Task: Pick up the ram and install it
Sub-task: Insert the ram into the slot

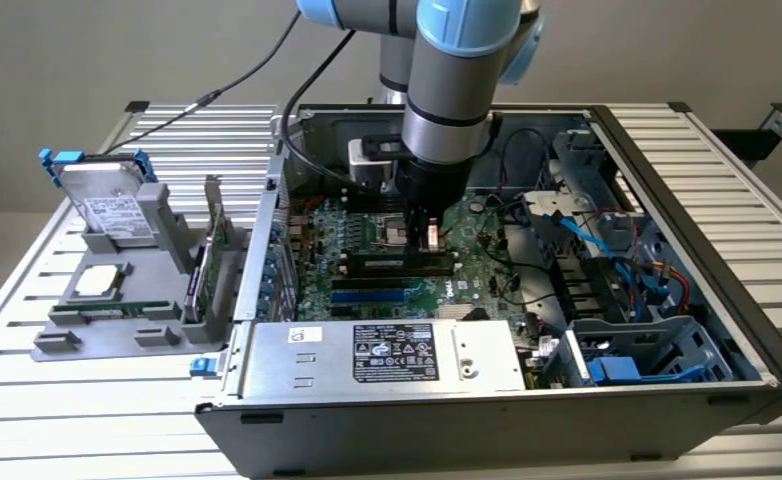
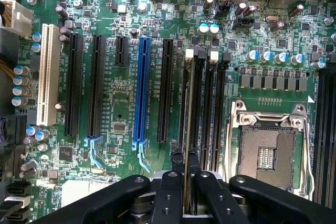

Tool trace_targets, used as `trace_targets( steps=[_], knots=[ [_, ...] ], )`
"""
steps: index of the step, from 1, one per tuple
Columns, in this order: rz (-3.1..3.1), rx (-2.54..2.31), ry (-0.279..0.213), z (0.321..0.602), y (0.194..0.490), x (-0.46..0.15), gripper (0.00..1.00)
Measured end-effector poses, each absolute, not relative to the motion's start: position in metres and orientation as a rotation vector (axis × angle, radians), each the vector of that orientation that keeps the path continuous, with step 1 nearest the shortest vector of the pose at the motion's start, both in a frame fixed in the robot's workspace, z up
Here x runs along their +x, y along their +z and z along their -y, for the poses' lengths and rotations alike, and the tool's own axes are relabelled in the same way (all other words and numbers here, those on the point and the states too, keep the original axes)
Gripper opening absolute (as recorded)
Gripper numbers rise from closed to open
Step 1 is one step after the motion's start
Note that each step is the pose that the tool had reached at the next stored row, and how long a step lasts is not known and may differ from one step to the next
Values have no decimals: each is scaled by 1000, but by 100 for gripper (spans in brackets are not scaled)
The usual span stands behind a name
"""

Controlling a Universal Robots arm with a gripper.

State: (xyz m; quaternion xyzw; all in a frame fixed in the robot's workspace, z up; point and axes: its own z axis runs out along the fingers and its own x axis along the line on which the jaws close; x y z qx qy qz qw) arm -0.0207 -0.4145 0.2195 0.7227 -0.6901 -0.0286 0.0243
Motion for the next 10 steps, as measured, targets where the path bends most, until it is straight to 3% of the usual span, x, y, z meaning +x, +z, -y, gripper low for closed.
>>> trace_targets(
  steps=[10],
  knots=[
    [2137, 2231, -88, 414, 218, -21, 14]
  ],
)
